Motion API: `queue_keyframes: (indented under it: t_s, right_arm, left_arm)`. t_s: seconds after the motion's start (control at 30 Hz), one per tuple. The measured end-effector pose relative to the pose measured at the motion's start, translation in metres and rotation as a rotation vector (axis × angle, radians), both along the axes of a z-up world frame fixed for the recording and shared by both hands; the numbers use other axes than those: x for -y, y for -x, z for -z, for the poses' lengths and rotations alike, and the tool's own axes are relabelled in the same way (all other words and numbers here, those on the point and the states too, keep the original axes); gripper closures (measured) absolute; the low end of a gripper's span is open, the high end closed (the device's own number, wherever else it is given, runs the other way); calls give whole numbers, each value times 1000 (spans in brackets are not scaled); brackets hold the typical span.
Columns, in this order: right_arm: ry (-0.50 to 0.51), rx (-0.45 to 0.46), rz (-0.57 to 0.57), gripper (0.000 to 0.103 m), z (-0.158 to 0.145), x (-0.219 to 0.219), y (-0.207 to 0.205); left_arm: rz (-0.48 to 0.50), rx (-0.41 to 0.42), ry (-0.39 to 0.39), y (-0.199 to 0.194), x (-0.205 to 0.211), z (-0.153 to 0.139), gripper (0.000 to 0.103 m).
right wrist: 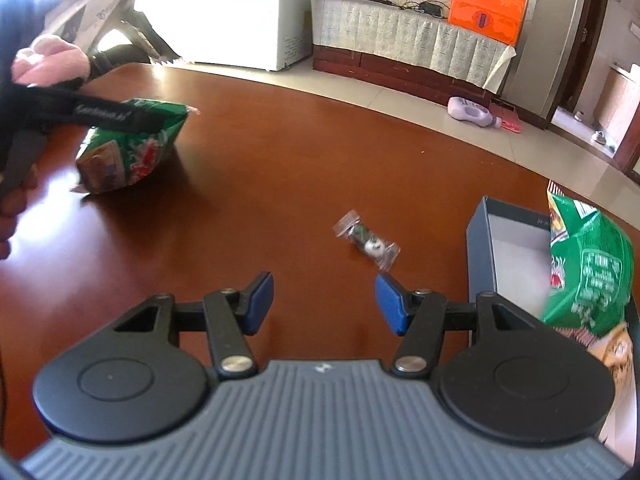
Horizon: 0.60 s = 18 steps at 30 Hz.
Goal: Organize snacks
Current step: 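Close the left gripper on the green chip bag and lift it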
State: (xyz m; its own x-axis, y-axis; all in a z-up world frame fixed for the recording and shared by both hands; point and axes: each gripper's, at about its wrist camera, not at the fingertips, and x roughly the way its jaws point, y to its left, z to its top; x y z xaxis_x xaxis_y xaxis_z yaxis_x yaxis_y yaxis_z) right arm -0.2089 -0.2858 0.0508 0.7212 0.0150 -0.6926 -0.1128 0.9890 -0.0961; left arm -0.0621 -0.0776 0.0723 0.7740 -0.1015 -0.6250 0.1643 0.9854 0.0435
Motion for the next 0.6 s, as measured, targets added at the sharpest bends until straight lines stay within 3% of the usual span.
queue_keyframes:
  t_s: [0.23, 0.4, 0.6]
  right_arm:
    - [17, -27, 55, 44, 10, 4, -28]
    - [26, -9, 54, 36, 14, -1, -44]
    - [-20, -2, 39, 35, 16, 4, -57]
  left_arm:
    - [17, -66, -27, -19, 4, 24, 8]
    - [15, -81, -1, -24, 3, 32, 8]
    - [39, -108, 23, -23, -1, 43, 8]
